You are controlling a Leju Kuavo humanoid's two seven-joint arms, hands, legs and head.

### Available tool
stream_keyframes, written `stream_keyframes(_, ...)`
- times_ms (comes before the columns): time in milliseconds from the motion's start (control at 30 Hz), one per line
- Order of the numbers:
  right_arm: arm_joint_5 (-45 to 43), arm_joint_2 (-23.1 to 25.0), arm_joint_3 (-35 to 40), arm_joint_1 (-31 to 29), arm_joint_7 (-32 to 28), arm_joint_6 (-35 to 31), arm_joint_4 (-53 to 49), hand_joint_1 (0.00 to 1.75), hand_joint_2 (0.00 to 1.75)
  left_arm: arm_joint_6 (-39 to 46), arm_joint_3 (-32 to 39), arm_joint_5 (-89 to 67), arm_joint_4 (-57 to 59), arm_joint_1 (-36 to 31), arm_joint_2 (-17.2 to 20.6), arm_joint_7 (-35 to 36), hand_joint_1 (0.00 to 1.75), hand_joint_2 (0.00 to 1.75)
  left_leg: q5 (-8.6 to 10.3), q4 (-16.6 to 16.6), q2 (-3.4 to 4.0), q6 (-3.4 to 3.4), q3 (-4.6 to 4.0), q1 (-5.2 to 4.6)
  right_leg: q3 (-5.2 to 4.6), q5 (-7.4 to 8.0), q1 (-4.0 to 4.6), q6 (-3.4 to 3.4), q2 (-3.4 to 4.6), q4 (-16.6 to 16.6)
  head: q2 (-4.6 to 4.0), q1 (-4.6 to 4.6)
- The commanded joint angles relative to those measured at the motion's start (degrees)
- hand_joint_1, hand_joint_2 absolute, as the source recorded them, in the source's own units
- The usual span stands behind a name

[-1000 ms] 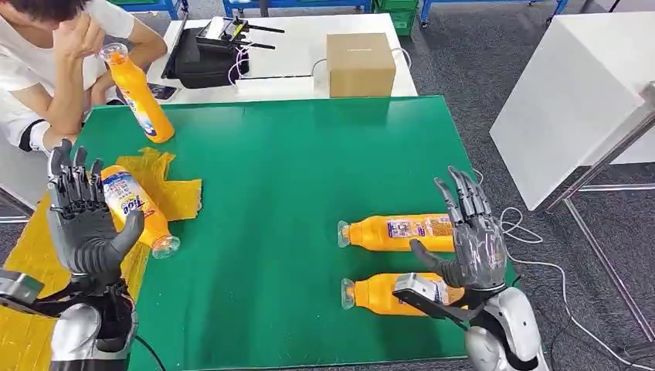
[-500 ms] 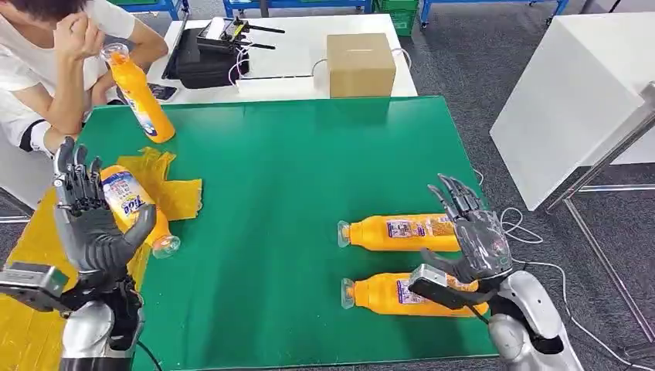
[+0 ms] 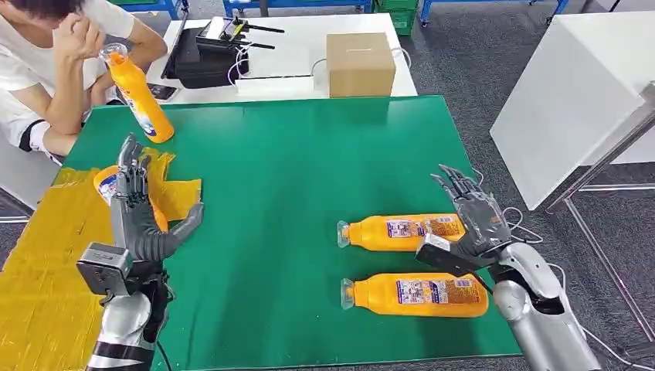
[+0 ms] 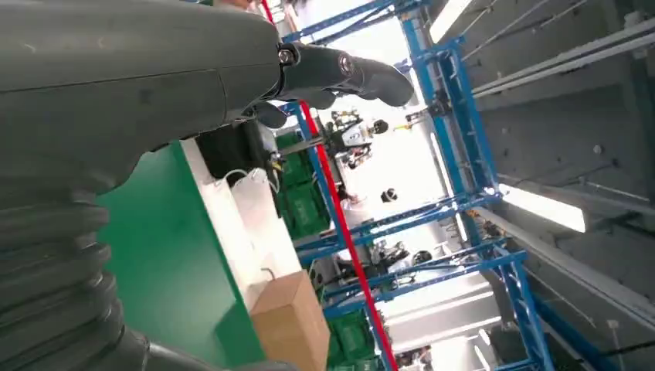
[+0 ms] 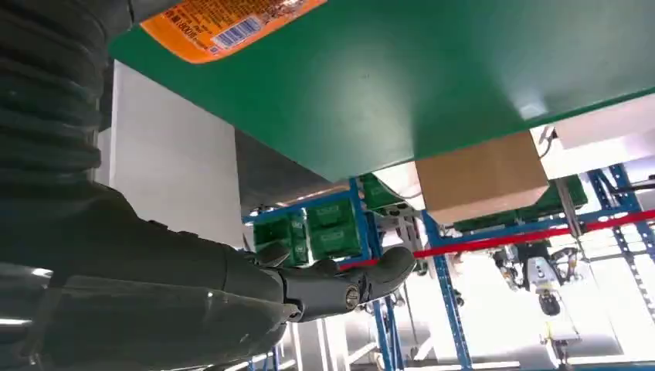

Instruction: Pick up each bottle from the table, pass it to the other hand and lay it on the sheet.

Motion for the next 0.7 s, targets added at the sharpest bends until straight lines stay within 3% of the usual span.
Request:
stream_keyframes(33,4.8,5.2,5.9,-9.2,4.0,-0.9,13.9,0.00,1.75,-0.6,-2.4,0.3,8.4,-4.1,-0.3,1.9,0.00,1.75,-0.03,-0.1,0.20,-0.04,0.18,0.07,0.15,0.07,0.07,0.04,0.20,-0.1,0.00,0.00)
stream_keyframes(400,0.9,5.2,12.8,-16.0,3.6,5.1,23.9,0.00,1.75,-0.9,-2.7,2.1,11.2,-5.4,-0.7,2.1,0.00,1.75,0.00,0.0,0.08,-0.01,0.13,0.03,0.10,0.01,0.01,0.03,0.09,-0.1,0.00,0.02)
stream_keyframes(700,-0.2,4.6,14.9,-18.8,5.5,6.1,27.5,0.00,1.75,-0.9,-2.4,2.7,13.3,-6.0,-1.1,2.4,0.00,1.75,-0.01,0.0,0.05,-0.02,0.12,0.06,0.12,0.02,0.03,0.05,0.06,-0.1,0.00,0.02)
